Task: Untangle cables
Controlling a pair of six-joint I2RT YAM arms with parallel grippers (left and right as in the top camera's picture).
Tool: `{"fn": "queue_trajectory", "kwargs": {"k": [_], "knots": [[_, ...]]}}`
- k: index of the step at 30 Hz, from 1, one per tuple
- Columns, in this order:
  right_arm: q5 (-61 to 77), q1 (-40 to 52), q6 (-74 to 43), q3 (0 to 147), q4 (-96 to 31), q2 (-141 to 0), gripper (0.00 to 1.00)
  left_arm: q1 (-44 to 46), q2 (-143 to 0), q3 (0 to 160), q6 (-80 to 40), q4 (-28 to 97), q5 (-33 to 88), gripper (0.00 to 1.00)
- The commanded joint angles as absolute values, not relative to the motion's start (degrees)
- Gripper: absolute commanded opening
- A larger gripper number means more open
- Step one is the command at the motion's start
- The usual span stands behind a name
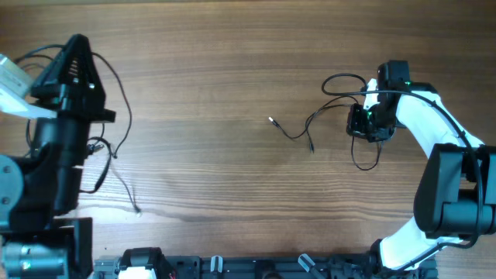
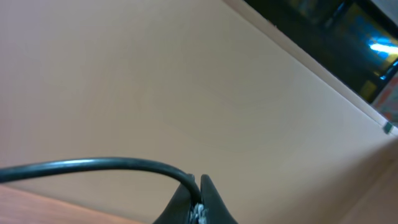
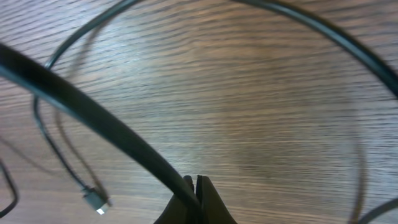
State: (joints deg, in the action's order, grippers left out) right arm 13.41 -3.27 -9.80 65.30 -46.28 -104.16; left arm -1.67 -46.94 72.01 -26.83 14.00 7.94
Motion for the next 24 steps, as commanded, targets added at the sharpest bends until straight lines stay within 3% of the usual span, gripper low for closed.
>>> {"fn": "queue_trajectory", "kwargs": {"k": [1,5,9,17,18,19,20,24], "knots": [[17.04,-2.96,-8.93,66.08,-46.39,-102.63,0.04,-7.81,-51.09,78.67,-22.48,18.31,15.2,0.04],[17.04,-2.96,-8.29,66.08,-46.83,-102.63,0.04,-18.13,-59.35,83.68,-21.47,20.73,29.32,0.04],[17.93,-2.96,-7.46,66.08,-46.78,-102.63,0.04,-27.33,-70.74,90.04,-28.32,20.18,39.75,0.04],[18.15,-2.66,-7.44,66.08,-47.97,-102.63,0.04,-37.34,-93.97,98.06,-39.48,20.62,36.67,0.04],[18.13,-2.46,-7.44,66.08,-48.14,-102.63,0.04,-37.63,-95.96,98.06,-39.46,21.41,36.05,0.36],[18.15,-2.17,-7.44,66.08,-48.23,-102.63,0.04,-37.74,-98.0,98.06,-39.18,22.33,35.83,0.82],[18.28,-1.85,-7.44,66.11,-48.16,-102.63,0.04,-37.74,-99.37,98.06,-38.46,23.33,35.92,1.0],[24.21,-0.23,-3.86,66.17,-47.2,-102.61,0.04,-37.63,-100.97,98.06,-35.42,27.77,33.74,1.0]]}}
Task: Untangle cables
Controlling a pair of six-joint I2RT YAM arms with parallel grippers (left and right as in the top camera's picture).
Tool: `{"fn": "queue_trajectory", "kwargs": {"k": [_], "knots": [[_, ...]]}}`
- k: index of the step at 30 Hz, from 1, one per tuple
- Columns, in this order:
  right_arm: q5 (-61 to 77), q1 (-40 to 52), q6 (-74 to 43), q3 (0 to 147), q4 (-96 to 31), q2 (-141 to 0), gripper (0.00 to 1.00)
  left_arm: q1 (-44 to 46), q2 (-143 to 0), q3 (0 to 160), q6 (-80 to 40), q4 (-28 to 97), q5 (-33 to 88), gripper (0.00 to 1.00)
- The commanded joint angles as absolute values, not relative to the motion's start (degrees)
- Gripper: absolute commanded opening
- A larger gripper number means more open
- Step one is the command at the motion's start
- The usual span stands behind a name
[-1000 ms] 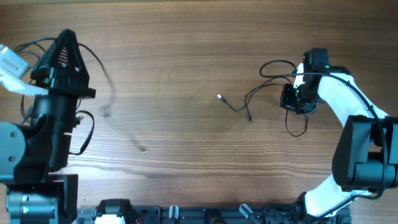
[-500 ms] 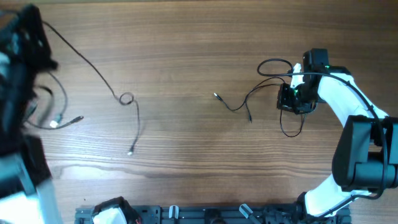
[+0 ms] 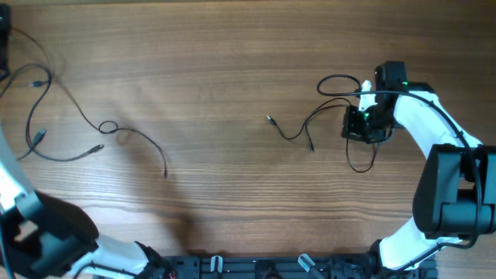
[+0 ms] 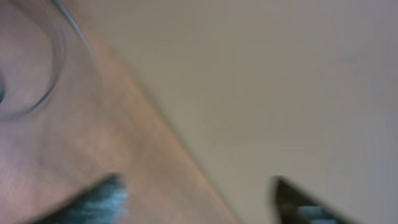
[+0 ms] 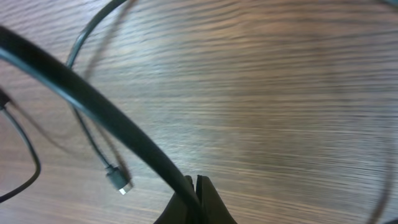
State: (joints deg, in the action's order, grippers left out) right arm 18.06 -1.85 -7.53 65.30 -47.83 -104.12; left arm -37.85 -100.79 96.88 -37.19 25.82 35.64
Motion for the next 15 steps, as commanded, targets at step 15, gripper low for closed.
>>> {"fn": "queue_trajectory", "kwargs": {"k": [15], "knots": [[40.51,15.46,-16.25,81.34,-42.26,-85.06,0.04,-26.28,-85.95,98.06,-18.06,47.0,47.09,1.0]]}}
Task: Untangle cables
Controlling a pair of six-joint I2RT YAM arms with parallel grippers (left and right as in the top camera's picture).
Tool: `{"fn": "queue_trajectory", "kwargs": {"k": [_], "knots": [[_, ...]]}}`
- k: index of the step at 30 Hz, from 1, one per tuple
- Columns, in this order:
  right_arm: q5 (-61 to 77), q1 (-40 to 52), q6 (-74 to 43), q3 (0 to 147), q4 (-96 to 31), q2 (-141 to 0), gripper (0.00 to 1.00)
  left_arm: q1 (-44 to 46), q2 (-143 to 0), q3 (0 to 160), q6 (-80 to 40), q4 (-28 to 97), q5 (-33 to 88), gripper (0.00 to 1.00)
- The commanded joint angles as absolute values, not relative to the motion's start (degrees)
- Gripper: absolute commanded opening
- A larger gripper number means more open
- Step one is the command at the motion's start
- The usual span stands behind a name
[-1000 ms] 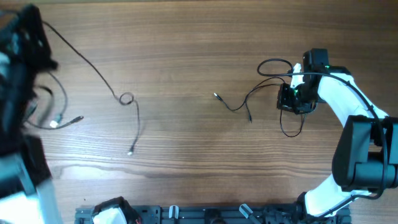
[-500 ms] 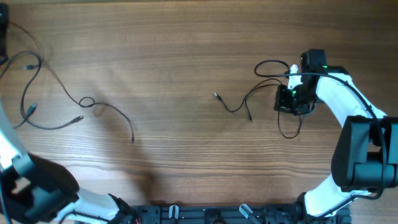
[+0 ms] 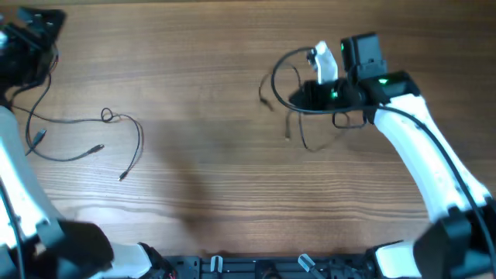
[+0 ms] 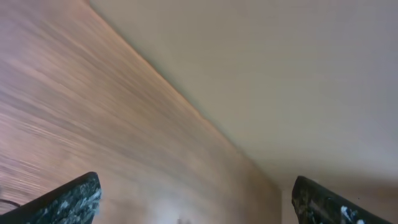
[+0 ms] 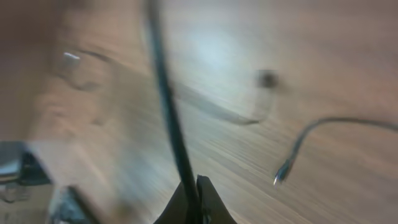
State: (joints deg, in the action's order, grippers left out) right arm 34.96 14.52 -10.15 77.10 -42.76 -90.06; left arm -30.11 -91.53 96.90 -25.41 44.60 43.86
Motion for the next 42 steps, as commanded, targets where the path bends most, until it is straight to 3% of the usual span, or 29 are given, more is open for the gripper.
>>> {"fn": "queue_trajectory", "kwargs": {"k": [1,9,16,25,33,36,40,42], "knots": [[40.93,15.59,-17.93,82.32,-42.24,-83.94,0.05,-25.04,-85.08,98.06,-16.82,47.88,47.44,1.0],[35.33,15.57,-39.22,86.21,-35.97,-76.27,0.04,-9.37,-81.19,97.97,-6.76,61.87,47.57,1.0],[32.8,15.46,-62.39,86.19,-29.5,-76.51,0.04,7.77,-81.36,96.68,0.86,60.73,50.39,1.0],[38.98,15.46,-69.65,86.19,-19.27,-76.51,0.04,21.26,-83.55,96.68,2.79,54.92,50.54,0.98],[40.47,15.46,-68.95,86.19,-19.09,-76.51,0.04,26.15,-84.9,96.68,2.79,49.01,50.52,0.76],[41.63,15.46,-69.04,86.19,-18.76,-76.51,0.04,26.63,-85.14,96.68,2.79,47.48,49.93,0.57],[43.4,15.46,-69.01,86.19,-18.87,-76.51,0.04,26.46,-85.52,96.68,2.79,47.35,45.8,0.04],[43.31,15.46,-68.88,86.19,-19.42,-76.51,0.04,26.46,-85.52,96.71,2.79,46.7,44.31,0.04]]}}
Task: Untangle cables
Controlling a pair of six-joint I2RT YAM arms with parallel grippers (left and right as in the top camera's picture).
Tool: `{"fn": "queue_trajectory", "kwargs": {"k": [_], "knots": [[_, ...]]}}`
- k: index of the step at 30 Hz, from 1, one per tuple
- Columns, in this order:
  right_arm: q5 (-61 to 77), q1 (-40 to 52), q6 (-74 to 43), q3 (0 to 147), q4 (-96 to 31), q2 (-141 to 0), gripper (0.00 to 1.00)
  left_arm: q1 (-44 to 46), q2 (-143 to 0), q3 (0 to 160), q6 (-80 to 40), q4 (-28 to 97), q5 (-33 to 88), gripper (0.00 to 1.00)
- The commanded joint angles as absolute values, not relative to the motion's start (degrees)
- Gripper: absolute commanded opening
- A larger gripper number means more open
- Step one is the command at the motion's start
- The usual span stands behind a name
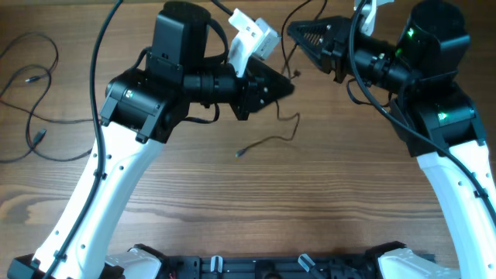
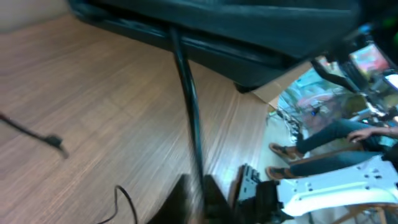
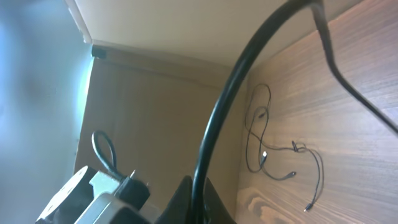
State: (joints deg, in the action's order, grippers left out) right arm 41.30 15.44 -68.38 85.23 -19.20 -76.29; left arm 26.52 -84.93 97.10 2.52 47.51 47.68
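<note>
Both arms are raised high over the middle of the table. My left gripper points right and my right gripper points left, tips close together. Each is shut on the same thick black cable, which dangles below them with its plug end over the wood. In the left wrist view the black cable runs up from my shut, blurred left gripper. Seen from the right wrist, the cable rises from my right gripper. A second, thin cable lies loose at the far left.
The thin cable also shows on the table in the right wrist view, with the table's far edge and a wall behind it. Part of the left arm is close at the lower left. The table's front rail runs along the bottom.
My left gripper was open at the table's far left corner; now it is at the centre, shut on the black cable. My right gripper has risen higher with the cable.
First my left gripper held the thin cable at the left and my right held the black cable low at the right. Then the thin cable lay loose on the left, with my left gripper open. The right lifted its cable, and now both grippers hold it.
</note>
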Motion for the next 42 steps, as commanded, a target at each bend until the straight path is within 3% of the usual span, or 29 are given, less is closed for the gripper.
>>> {"fn": "queue_trajectory", "kwargs": {"k": [1,2,5,6,8,12,19,25,36,37,38,39,42], "knots": [[42.92,15.46,-68.53,86.19,-20.05,-76.51,0.04,26.46,-85.43,96.71,2.79,46.26,43.55,0.04],[42.33,15.46,-68.03,86.19,-20.62,-76.51,0.06,26.41,-85.25,96.71,2.81,45.95,42.48,0.04],[36.88,15.46,-64.6,86.13,-25.63,-76.51,0.28,25.02,-83.18,96.77,2.5,45.43,30.74,0.04],[34.28,15.46,-63.9,86.13,-27.94,-76.51,0.36,24.12,-82.11,96.77,1.83,45.41,27.2,0.04],[28.84,15.46,-62.15,86.13,-32.58,-76.51,0.63,21.39,-79.64,96.77,-0.93,45.17,21.37,0.04],[21.15,15.46,-59.0,85.69,-39.66,-76.58,0.83,11.94,-74.83,96.77,-5.1,43.77,19.18,0.04],[17.47,15.46,-56.95,85.58,-46.74,-77.1,0.87,-11.92,-71.68,96.75,-6.59,42.59,19.2,0.04],[17.65,15.49,-54.83,85.47,-49.56,-77.14,0.87,-26.63,-74.32,96.75,-14.7,43.94,18.98,0.04],[18.02,15.53,-53.01,85.41,-54.17,-77.17,0.86,-23.0,-94.85,96.75,-15.46,24.49,18.98,0.04],[18.02,15.53,-51.83,85.41,-54.54,-77.17,0.87,-22.35,-97.23,96.75,-15.51,22.48,18.98,0.07],[18.0,15.53,-50.19,85.38,-55.88,-77.17,0.87,-21.52,-100.55,96.75,-15.51,20.71,18.98,0.45],[18.0,15.53,-49.63,85.38,-56.45,-77.17,0.87,-21.19,-101.75,96.75,-15.51,20.75,18.98,1.0],[17.82,15.53,-49.45,85.38,-57.08,-77.17,0.89,-19.94,-103.44,96.75,-15.7,22.17,18.98,1.0]]}}
